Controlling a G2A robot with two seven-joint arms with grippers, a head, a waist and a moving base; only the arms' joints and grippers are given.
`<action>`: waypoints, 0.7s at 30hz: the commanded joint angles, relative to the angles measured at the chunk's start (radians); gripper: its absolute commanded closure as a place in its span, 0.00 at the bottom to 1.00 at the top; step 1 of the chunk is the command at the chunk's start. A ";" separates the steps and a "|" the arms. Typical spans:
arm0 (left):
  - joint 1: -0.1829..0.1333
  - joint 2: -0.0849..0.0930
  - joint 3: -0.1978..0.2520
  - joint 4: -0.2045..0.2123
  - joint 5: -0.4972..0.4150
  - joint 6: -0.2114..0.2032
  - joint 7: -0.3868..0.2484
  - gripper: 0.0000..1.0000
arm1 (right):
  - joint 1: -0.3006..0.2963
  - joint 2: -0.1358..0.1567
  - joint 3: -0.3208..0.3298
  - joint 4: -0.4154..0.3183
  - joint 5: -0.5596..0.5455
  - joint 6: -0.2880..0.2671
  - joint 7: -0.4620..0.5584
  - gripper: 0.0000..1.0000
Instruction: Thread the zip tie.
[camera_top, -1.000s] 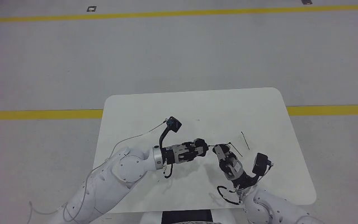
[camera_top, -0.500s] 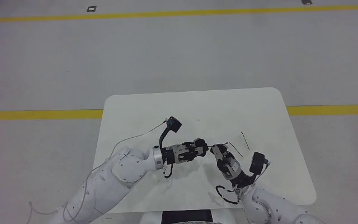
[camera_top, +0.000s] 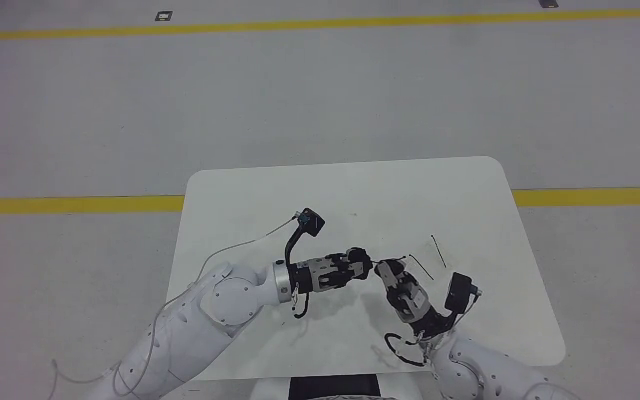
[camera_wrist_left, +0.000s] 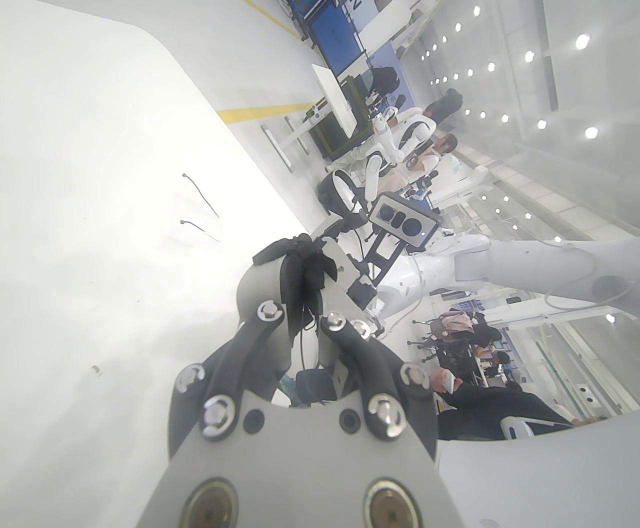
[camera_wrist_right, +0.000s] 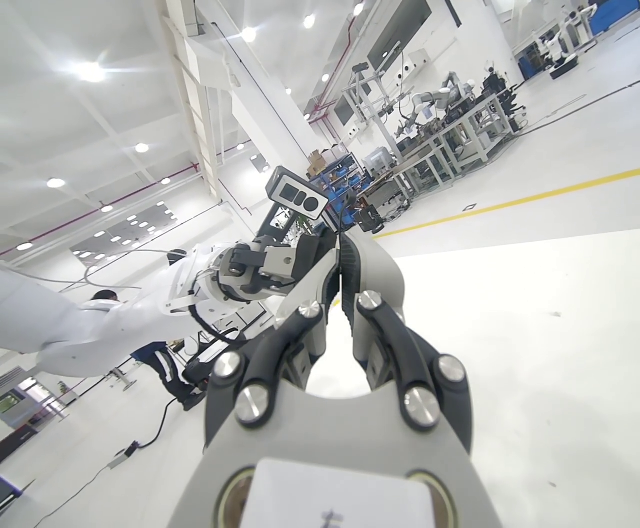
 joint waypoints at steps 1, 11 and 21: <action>0.000 0.000 0.000 0.000 0.000 0.000 0.000 1.00 | 0.001 -0.001 -0.002 0.002 0.001 0.000 0.001 1.00; 0.000 0.000 0.000 0.000 0.000 0.000 0.000 1.00 | -0.001 -0.002 0.003 0.016 0.011 0.000 -0.012 0.00; 0.000 0.000 0.000 0.000 0.000 0.000 0.000 1.00 | -0.035 0.010 0.042 0.035 -0.040 0.000 -0.035 0.00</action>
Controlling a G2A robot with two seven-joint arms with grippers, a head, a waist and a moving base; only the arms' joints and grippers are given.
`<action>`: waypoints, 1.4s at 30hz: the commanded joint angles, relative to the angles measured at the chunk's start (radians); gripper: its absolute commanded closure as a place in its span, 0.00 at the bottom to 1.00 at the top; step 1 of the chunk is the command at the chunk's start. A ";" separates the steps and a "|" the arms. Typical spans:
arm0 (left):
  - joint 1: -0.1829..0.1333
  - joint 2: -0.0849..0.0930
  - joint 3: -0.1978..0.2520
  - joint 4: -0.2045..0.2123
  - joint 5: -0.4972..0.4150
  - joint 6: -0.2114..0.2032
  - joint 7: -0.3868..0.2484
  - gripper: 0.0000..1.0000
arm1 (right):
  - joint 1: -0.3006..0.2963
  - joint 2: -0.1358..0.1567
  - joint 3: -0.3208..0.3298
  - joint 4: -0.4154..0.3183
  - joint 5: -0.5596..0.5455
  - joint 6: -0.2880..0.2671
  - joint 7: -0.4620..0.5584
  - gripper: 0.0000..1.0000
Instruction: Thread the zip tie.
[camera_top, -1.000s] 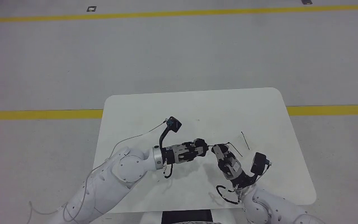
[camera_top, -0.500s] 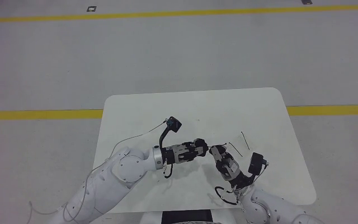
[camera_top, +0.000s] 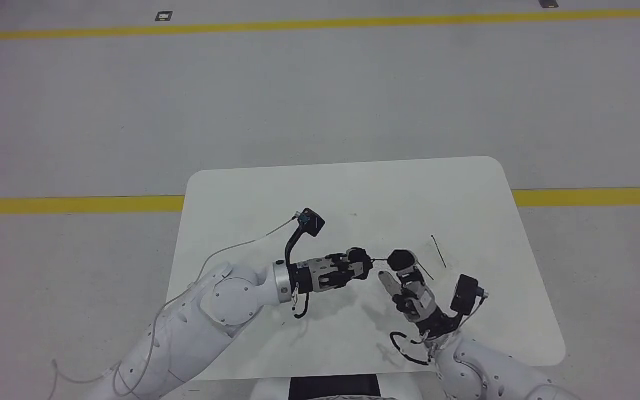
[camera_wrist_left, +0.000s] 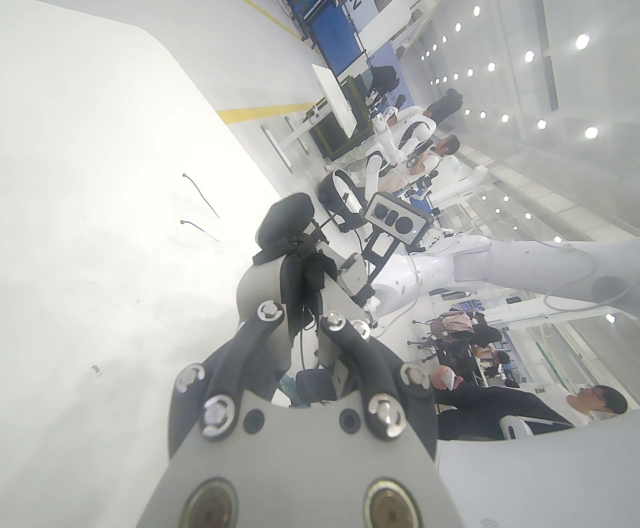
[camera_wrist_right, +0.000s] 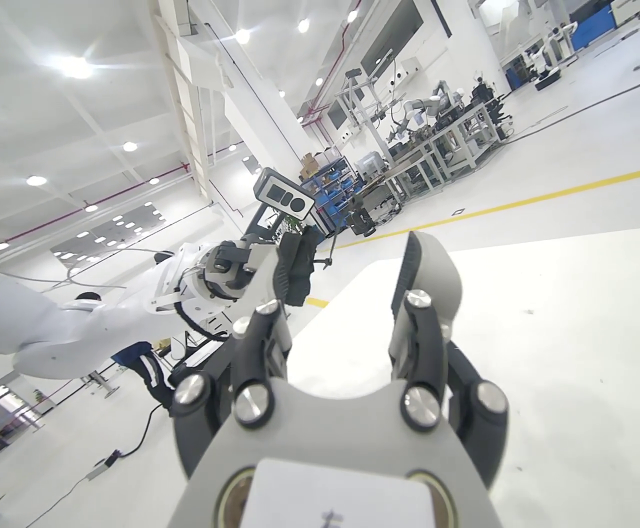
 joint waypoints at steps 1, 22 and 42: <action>0.000 0.000 0.000 0.000 0.000 0.000 0.000 1.00 | -0.011 0.004 0.011 0.008 -0.020 0.000 0.002 0.00; 0.035 -0.030 -0.033 -0.018 -0.510 0.000 -0.026 1.00 | -0.130 -0.003 0.160 0.051 -0.215 0.142 -0.110 0.00; 0.109 -0.119 -0.105 0.070 -0.788 0.000 -0.248 1.00 | -0.108 -0.057 0.179 -0.002 -0.324 0.286 -0.118 0.00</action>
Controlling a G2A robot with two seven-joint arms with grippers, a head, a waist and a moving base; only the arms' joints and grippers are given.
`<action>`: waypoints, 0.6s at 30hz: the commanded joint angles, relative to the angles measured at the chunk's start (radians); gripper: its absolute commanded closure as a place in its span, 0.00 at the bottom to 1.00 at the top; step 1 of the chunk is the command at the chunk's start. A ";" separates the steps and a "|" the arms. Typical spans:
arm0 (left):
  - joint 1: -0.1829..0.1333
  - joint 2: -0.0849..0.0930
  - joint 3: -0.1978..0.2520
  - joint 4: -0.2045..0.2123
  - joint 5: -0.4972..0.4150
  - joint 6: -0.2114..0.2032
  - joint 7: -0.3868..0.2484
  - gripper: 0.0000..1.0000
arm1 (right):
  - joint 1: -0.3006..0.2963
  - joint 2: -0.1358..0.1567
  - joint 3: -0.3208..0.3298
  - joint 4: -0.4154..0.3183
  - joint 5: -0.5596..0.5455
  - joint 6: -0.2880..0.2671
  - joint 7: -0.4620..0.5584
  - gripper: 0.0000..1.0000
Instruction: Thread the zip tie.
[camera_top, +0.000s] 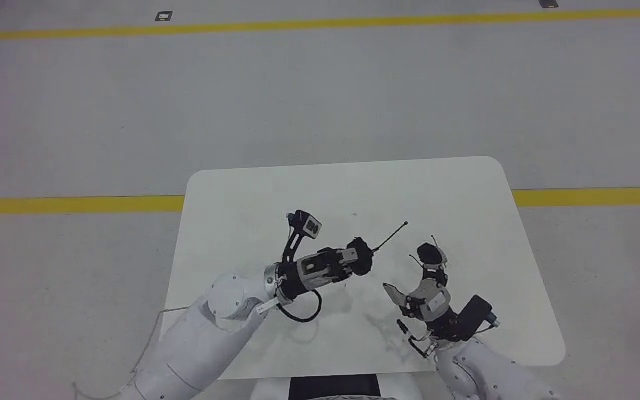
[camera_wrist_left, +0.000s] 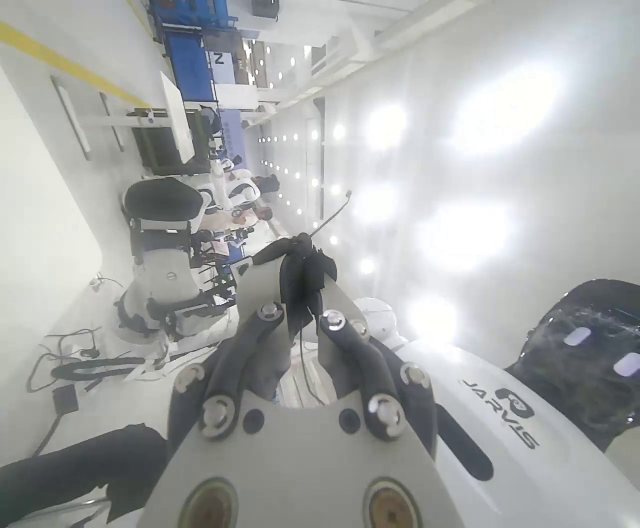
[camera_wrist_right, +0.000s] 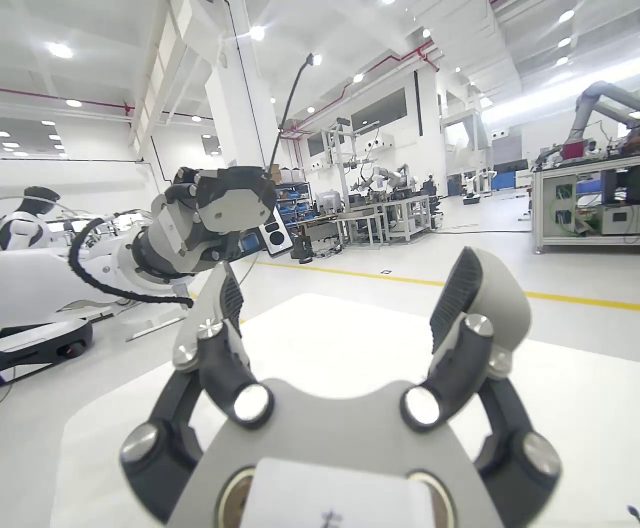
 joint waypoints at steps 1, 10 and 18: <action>0.000 0.000 0.000 0.000 0.000 0.000 0.000 1.00 | 0.000 0.000 0.000 0.000 0.000 0.000 0.000 0.00; -0.006 -0.016 0.046 0.012 -0.086 0.000 0.025 1.00 | 0.042 -0.039 -0.024 0.021 0.031 -0.053 0.055 0.00; -0.010 -0.026 0.051 0.040 -0.117 0.000 0.007 1.00 | 0.092 -0.084 -0.040 0.066 0.081 -0.129 0.034 0.23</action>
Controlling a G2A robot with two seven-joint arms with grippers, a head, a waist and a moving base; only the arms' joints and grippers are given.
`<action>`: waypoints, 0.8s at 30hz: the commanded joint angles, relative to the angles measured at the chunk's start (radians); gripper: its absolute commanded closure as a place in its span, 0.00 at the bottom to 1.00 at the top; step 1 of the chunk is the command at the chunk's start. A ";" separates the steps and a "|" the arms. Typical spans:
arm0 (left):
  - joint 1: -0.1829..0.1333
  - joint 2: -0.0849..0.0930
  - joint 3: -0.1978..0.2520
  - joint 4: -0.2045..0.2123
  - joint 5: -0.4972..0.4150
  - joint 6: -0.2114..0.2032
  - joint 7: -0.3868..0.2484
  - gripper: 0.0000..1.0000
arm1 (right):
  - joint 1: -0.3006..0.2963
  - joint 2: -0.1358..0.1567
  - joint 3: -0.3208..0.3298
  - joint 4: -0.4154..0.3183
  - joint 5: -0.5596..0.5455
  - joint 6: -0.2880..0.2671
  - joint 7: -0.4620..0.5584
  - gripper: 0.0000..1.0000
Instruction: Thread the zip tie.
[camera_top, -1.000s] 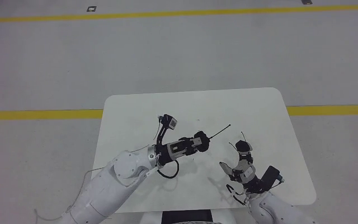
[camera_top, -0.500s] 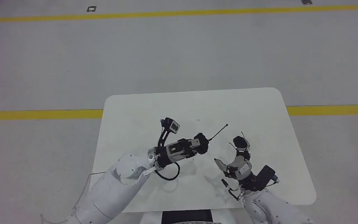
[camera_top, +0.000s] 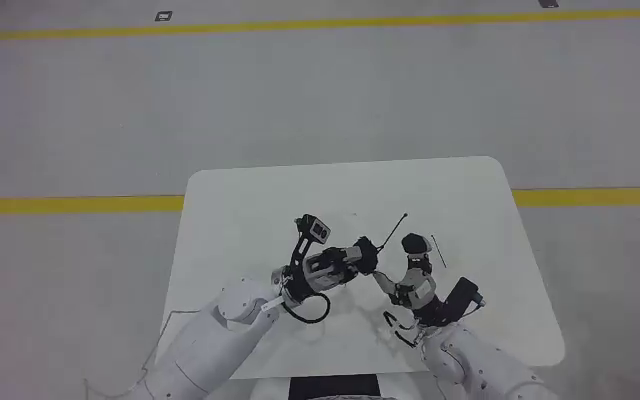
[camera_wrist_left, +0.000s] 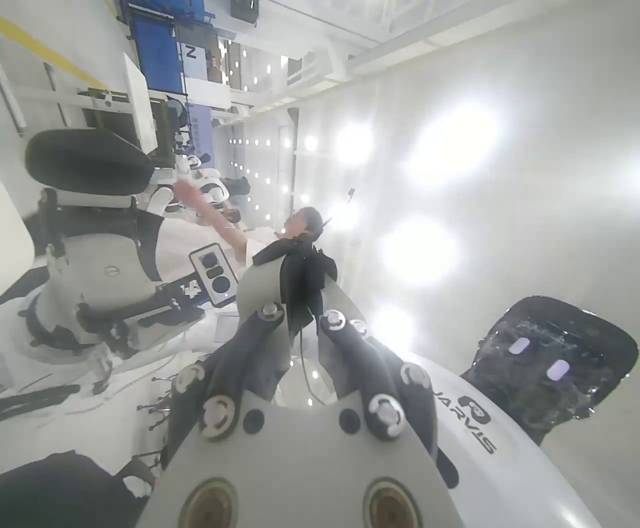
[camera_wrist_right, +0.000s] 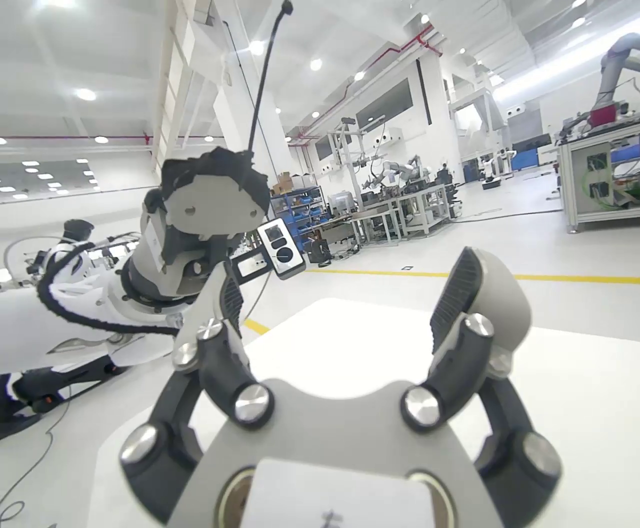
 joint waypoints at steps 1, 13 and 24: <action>0.001 0.000 -0.001 0.001 0.004 0.000 0.001 1.00 | 0.003 -0.006 0.001 0.004 0.002 -0.014 -0.003 0.49; 0.001 0.000 -0.001 0.001 0.004 0.000 0.001 1.00 | -0.004 -0.043 0.009 0.001 -0.043 -0.036 -0.024 0.61; 0.001 0.000 -0.001 0.001 0.004 0.000 0.001 1.00 | -0.010 -0.071 0.020 -0.013 -0.081 -0.060 -0.021 0.70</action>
